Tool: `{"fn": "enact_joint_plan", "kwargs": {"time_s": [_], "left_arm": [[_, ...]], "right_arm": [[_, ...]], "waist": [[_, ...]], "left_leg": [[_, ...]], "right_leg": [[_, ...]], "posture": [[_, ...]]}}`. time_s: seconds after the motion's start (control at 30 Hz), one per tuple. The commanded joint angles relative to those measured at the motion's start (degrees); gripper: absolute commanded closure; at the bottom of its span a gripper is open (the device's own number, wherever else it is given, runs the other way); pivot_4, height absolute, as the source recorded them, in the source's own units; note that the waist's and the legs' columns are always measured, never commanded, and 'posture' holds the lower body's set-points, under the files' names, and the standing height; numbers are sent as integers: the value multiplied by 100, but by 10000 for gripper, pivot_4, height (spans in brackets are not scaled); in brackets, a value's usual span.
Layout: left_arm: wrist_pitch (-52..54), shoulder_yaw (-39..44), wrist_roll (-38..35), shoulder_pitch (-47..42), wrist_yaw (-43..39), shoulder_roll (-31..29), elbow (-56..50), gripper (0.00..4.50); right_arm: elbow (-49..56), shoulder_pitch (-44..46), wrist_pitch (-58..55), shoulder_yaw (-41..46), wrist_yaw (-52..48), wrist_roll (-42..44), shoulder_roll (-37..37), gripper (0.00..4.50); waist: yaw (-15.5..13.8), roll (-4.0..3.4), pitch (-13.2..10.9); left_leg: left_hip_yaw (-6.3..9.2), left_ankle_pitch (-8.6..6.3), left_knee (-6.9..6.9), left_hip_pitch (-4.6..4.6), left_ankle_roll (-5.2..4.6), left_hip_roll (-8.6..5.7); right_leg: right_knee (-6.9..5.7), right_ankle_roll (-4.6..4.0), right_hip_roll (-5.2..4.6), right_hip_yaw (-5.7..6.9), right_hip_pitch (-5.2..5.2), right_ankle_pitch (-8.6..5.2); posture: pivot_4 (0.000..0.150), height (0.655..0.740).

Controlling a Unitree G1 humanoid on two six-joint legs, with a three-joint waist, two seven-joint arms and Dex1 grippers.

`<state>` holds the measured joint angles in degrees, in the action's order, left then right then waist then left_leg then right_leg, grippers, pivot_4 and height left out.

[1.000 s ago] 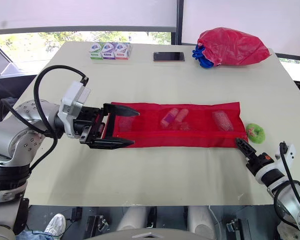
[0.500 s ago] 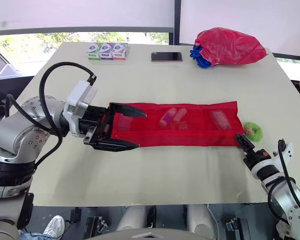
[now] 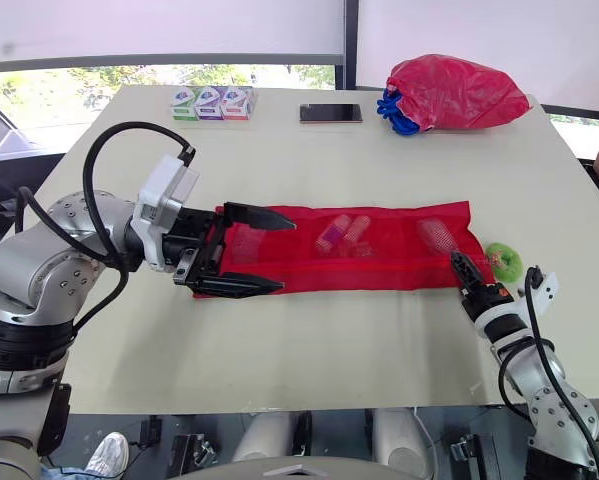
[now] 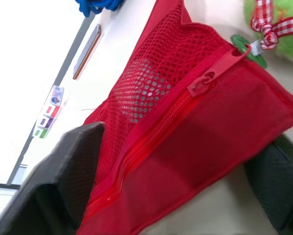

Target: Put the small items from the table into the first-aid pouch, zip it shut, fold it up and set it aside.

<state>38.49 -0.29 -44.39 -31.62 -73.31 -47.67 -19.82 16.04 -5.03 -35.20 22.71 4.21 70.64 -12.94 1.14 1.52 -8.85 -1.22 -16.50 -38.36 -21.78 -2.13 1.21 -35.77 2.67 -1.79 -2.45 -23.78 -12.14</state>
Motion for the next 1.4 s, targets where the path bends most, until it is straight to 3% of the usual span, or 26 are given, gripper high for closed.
{"fn": "enact_joint_plan", "kwargs": {"time_s": [0.03,0.07,0.1,0.2,0.53,0.77,0.9,1.1,1.37,1.4], "left_arm": [[-66,41,25,-121,31,13,-87,0],[-75,36,38,-120,29,14,-81,0],[-80,34,47,-118,29,15,-76,0],[-106,28,85,-107,17,15,-50,0],[-157,93,166,-41,-35,7,110,0],[-250,83,353,-94,102,67,281,0],[-382,54,510,-208,154,118,418,0],[-384,102,519,-201,210,131,385,0],[-342,202,470,-46,357,77,233,0],[-342,209,461,-4,381,76,192,0]], "right_arm": [[34,35,139,-73,-185,-290,22,21200],[38,23,148,-80,-210,-325,41,29721],[54,-1,154,-69,-234,-346,59,30808],[126,-104,173,32,-319,-374,63,44450],[344,-1035,345,1088,-1360,-471,-967,44450],[891,-1548,655,1323,-3040,-1049,-1910,44450],[1545,-1468,769,814,-3860,-1711,-2659,44450],[2370,-378,456,-760,-3821,-2392,-3103,44450],[2104,445,983,-3040,-4227,-5106,-3938,44450],[2026,564,1037,-3176,-4241,-5308,-3947,41935]], "waist": [[-1,-1,0],[0,-1,-1],[1,1,0],[-11,4,3],[-69,-14,-7],[-17,-23,-10],[-23,-22,-10],[-26,-14,-10],[-72,-1,-12],[-67,1,-11]], "left_leg": [[0,0,0,0,0,0],[0,0,1,-1,0,0],[0,0,1,-1,0,0],[1,0,0,-1,0,0],[10,-2,-1,-12,-3,-24],[4,-4,-1,0,-7,-23],[2,-4,-6,3,-7,-20],[7,-3,-7,0,-6,-18],[14,-4,-8,-12,-7,-36],[15,-4,-8,-15,-7,-37]], "right_leg": [[0,0,0,0,0,0],[0,0,0,-1,0,0],[0,0,0,-1,0,0],[0,0,-1,0,1,0],[4,2,-12,-7,2,-2],[-1,14,-3,-14,6,-8],[-7,15,1,-17,7,-8],[-6,14,4,-15,5,-8],[2,12,-16,-7,2,-8],[3,12,-16,-6,3,-8]], "posture": [[1500,7400],[1500,7400],[1500,7400],[1500,7400],[1500,7400],[1500,7400],[1500,7400],[1500,7400],[1500,7400],[1500,7400]]}}
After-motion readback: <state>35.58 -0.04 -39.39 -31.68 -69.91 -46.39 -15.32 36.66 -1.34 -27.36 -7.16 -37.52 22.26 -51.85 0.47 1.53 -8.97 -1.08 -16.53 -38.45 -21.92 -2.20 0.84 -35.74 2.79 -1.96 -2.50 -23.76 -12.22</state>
